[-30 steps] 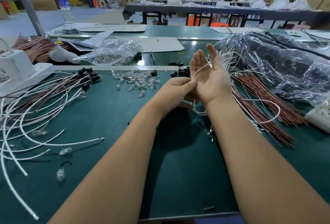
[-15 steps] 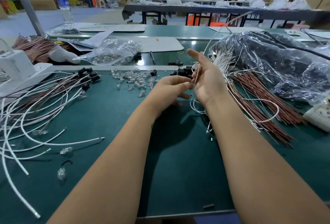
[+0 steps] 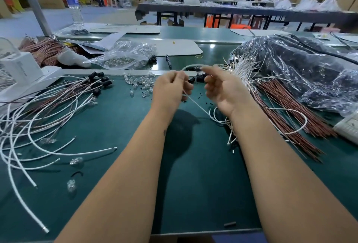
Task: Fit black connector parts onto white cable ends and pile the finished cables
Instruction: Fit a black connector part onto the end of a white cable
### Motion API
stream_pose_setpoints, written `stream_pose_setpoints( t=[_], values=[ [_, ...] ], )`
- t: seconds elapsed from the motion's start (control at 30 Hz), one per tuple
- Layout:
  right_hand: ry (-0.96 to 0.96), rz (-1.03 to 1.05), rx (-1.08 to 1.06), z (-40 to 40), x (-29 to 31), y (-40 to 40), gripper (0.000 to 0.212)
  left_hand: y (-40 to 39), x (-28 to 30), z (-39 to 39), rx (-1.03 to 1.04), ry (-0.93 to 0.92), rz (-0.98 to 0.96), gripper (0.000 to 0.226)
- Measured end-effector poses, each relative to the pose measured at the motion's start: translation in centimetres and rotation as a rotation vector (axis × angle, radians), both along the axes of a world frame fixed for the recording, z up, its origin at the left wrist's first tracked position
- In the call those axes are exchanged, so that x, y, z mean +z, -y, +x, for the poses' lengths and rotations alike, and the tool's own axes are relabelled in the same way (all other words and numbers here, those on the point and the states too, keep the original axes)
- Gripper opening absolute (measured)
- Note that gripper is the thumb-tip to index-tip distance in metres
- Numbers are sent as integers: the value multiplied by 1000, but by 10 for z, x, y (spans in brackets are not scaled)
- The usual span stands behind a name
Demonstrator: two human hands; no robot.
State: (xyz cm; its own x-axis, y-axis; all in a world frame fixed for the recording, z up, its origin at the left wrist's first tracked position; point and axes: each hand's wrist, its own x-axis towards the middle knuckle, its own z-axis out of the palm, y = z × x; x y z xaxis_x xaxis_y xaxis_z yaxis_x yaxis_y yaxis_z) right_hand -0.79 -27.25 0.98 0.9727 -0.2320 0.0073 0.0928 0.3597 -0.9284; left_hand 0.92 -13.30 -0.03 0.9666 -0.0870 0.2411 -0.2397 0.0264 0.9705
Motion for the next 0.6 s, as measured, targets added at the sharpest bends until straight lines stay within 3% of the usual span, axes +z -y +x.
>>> stream_pose_setpoints(
  t=[0.1, 0.2, 0.33, 0.43, 0.6],
  values=[
    [-95, -388, 110, 1, -5, -5, 27, -12, 1, 6, 76, 44, -56, 25],
    [-51, -580, 218, 1, -7, -9, 22, -12, 1, 5, 51, 90, -73, 21],
    [22, -603, 327, 0, -6, -12, 8, -10, 4, 1, -4, 129, -122, 17],
    [47, -735, 382, -3, -8, -17, 15, -8, 5, -1, -36, 142, -123, 16],
    [69, -722, 56, 6, -13, -27, 15, -10, 5, 2, 42, 64, -172, 21]
  ],
)
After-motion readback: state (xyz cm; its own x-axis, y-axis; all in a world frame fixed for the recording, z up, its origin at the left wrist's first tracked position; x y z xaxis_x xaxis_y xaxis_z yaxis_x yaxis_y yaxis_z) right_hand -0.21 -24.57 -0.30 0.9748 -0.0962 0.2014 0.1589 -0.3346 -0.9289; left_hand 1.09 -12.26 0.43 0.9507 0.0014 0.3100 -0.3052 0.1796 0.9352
